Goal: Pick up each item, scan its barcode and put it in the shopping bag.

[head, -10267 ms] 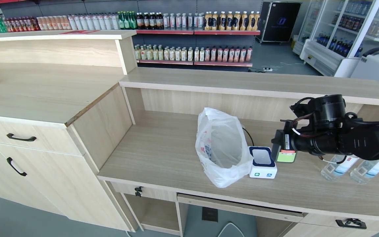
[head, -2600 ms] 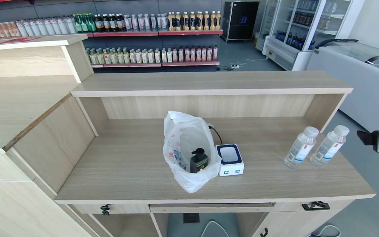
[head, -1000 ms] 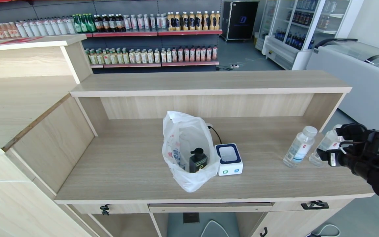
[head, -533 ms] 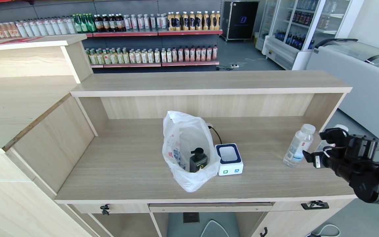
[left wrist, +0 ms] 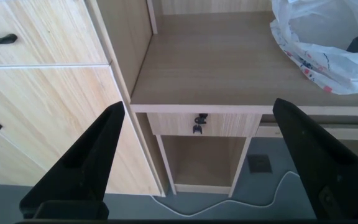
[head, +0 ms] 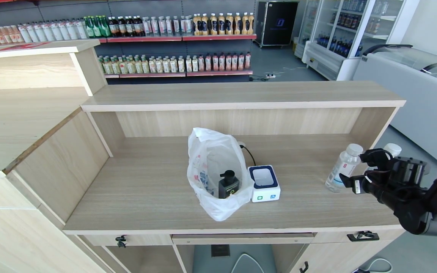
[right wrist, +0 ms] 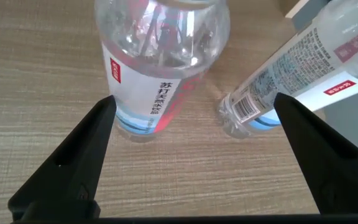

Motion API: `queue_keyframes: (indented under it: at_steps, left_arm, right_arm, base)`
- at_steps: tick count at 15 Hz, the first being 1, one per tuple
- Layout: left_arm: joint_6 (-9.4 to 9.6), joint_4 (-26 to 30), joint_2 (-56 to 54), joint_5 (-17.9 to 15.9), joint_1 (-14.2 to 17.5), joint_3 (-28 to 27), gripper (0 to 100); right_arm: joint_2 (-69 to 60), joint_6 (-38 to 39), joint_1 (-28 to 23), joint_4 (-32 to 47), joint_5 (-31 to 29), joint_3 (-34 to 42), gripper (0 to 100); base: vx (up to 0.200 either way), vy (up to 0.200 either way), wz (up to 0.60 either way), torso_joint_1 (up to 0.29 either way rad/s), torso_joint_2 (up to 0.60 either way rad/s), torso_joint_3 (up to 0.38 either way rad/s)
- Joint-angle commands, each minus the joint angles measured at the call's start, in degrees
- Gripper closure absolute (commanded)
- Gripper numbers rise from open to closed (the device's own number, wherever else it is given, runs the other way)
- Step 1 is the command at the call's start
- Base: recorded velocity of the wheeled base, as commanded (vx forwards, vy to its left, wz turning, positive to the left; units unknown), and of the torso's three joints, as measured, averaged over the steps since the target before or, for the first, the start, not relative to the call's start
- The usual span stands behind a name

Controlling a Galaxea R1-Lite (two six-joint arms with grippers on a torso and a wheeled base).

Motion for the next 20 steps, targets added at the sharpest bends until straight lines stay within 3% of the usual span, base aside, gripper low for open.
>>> queue_keyframes:
  at_steps: [1, 20]
  left_arm:
    - [-0.01, 0.0, -0.02, 0.02, 0.02, 0.0, 0]
    - [-0.01, 0.0, -0.02, 0.02, 0.02, 0.0, 0]
  right_arm:
    - [-0.49, 0.03, 0.55, -0.15, 0.05, -0.03, 0]
    - [10.05, 1.09, 5.03, -2.7, 1.98, -10.4, 0]
  base:
    - [0.0, 0.0, 0.0, 0.0, 0.0, 0.0]
    - [0.0, 0.0, 0.0, 0.0, 0.0, 0.0]
